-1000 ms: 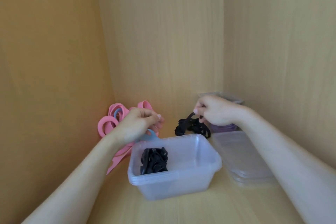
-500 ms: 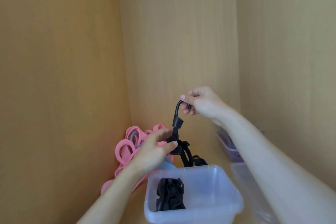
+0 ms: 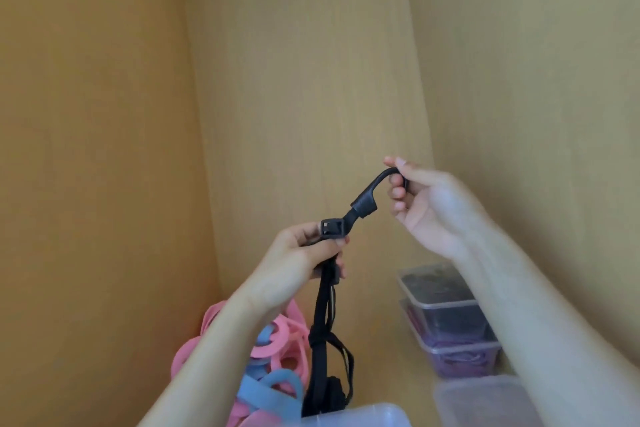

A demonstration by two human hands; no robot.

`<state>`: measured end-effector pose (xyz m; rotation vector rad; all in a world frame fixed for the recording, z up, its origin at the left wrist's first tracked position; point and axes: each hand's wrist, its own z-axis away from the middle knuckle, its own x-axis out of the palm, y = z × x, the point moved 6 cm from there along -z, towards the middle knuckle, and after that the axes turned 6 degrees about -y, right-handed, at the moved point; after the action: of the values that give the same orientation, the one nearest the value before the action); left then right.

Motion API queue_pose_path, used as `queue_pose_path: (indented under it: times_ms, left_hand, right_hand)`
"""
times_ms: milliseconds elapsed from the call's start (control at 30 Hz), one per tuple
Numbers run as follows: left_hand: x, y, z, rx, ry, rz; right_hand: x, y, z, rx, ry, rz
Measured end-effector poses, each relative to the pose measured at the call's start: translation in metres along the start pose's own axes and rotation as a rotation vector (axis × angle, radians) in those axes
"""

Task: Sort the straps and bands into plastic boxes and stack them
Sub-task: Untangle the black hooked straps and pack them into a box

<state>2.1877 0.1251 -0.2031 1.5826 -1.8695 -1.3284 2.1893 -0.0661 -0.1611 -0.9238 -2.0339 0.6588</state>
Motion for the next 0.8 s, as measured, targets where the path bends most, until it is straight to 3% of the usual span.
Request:
queue_pose_path:
  times_ms: [200, 400, 800]
  left_hand:
    - [0.002, -0.013, -0.01, -0.034, -0.109, 0.016]
    - [-0.005, -0.024, -0.005, -0.121, -0.099, 0.088]
    - [-0.016, -0.032, 0.003, -0.163, -0.192, 0.11]
  right_hand:
    - [-0.016, -0.014, -0.009, -0.059, 0.085, -0.07]
    - [-0.019, 0.001, -0.014, -0.054, 0.167, -0.085]
    - [-0.025, -0.01, -0.01, -0.126, 0.194, -0.095]
